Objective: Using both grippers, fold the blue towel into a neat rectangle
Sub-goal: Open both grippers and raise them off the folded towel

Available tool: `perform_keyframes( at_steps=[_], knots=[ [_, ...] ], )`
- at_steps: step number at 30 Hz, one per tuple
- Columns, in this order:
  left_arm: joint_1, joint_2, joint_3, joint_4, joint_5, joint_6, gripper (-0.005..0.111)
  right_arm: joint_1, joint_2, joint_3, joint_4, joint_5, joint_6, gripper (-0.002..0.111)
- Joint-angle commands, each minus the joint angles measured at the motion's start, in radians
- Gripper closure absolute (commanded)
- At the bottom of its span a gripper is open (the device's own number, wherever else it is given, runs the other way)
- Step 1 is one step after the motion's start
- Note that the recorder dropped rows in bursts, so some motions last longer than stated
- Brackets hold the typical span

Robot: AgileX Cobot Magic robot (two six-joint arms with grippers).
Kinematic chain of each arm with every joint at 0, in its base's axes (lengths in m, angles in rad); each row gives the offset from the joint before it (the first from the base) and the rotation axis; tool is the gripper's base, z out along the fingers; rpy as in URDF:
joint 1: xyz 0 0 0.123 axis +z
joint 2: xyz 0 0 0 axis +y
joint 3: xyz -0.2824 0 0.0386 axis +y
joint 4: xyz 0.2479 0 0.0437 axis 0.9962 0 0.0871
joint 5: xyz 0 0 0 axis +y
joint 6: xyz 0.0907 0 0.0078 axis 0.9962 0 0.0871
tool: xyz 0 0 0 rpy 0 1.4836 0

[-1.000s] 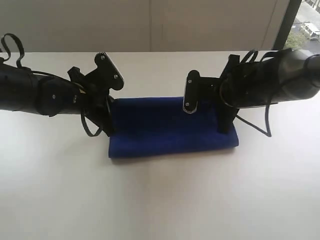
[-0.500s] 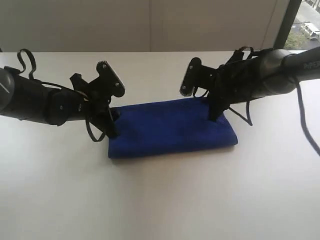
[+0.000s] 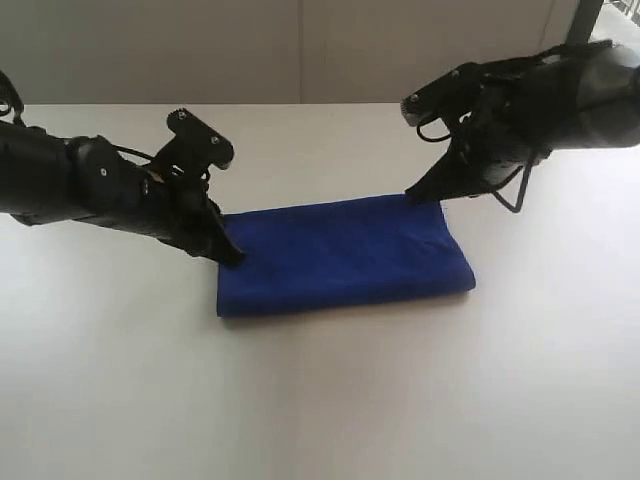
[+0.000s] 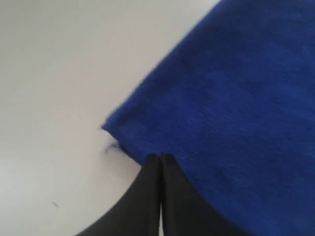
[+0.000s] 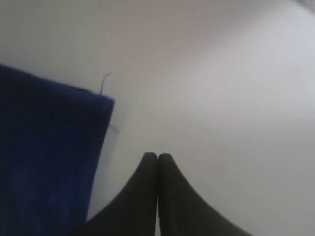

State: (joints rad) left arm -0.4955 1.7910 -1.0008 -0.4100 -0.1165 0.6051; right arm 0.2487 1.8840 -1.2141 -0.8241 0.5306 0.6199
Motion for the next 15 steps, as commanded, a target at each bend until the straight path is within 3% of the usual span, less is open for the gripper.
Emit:
perform_keyframes(
  at_steps=[1, 6, 15],
  knots=[
    [0.060, -0.011, -0.081, -0.080, 0.254, -0.110, 0.107, -0.076, -0.009, -0.011, 0.346, 0.011, -0.285, 0.108],
    [0.116, -0.003, -0.171, -0.084, 0.339, -0.162, 0.107, -0.089, -0.007, 0.000, 0.533, 0.011, -0.492, 0.108],
    [0.136, 0.115, -0.284, -0.091, 0.436, -0.188, 0.107, -0.089, 0.012, 0.005, 0.609, 0.037, -0.504, 0.108]
  ],
)
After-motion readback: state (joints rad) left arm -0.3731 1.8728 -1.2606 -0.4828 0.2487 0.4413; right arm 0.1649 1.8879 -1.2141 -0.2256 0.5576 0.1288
